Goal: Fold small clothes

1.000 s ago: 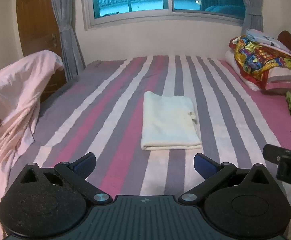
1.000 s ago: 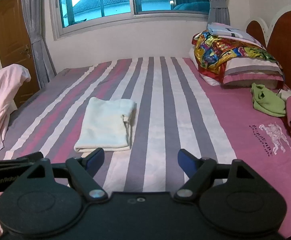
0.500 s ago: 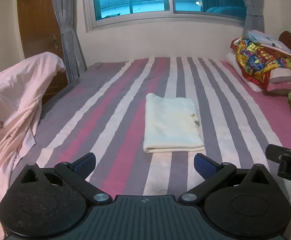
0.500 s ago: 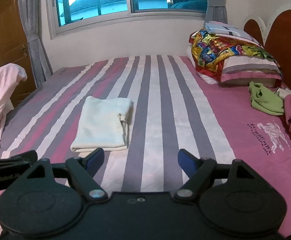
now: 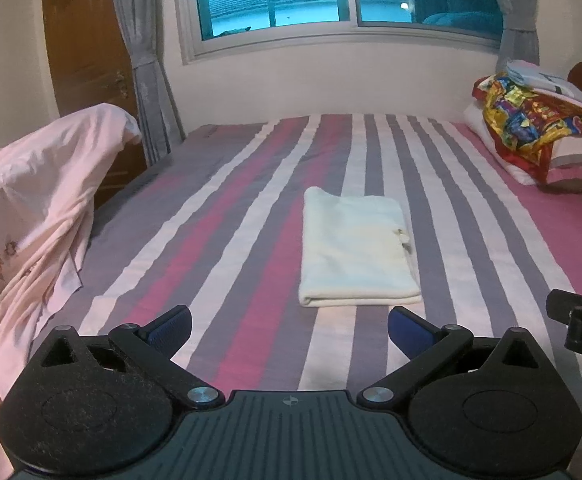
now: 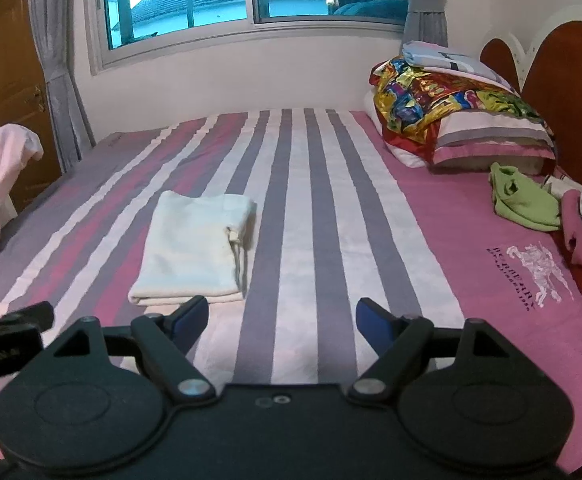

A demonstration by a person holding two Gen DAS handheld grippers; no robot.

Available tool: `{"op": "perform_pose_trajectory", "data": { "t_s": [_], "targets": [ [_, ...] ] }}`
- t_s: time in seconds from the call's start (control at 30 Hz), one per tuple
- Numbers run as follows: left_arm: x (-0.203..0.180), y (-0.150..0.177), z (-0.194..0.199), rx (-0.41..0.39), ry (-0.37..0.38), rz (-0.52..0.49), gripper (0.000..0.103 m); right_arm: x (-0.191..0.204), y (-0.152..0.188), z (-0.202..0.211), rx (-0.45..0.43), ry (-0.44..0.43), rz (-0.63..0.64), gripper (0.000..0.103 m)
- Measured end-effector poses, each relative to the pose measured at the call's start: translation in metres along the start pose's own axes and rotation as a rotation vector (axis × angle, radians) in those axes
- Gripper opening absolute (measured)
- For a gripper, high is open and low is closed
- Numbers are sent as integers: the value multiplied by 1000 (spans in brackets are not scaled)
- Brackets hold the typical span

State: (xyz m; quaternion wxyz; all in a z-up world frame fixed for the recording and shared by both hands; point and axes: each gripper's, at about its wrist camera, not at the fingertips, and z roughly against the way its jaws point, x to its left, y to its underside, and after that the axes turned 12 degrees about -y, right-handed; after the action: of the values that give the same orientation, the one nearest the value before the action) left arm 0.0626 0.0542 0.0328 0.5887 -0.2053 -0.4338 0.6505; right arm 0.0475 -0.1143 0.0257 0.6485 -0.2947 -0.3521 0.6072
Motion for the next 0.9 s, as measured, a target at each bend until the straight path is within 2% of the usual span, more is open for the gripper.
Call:
{"op": "perform_pose_trajectory", "data": {
  "t_s": [0.57,0.83,0.9],
  "targets": [
    [1,-3,-7,15,15,1,103,-4,-1,-1,7,-8,-4,80],
    [3,0,-15,28,105,26,103,-4,1,-4,10,-14,0,80],
    [3,1,-17,29,107,34,103,-6,2,-5,13,-15,1,80]
  ]
}}
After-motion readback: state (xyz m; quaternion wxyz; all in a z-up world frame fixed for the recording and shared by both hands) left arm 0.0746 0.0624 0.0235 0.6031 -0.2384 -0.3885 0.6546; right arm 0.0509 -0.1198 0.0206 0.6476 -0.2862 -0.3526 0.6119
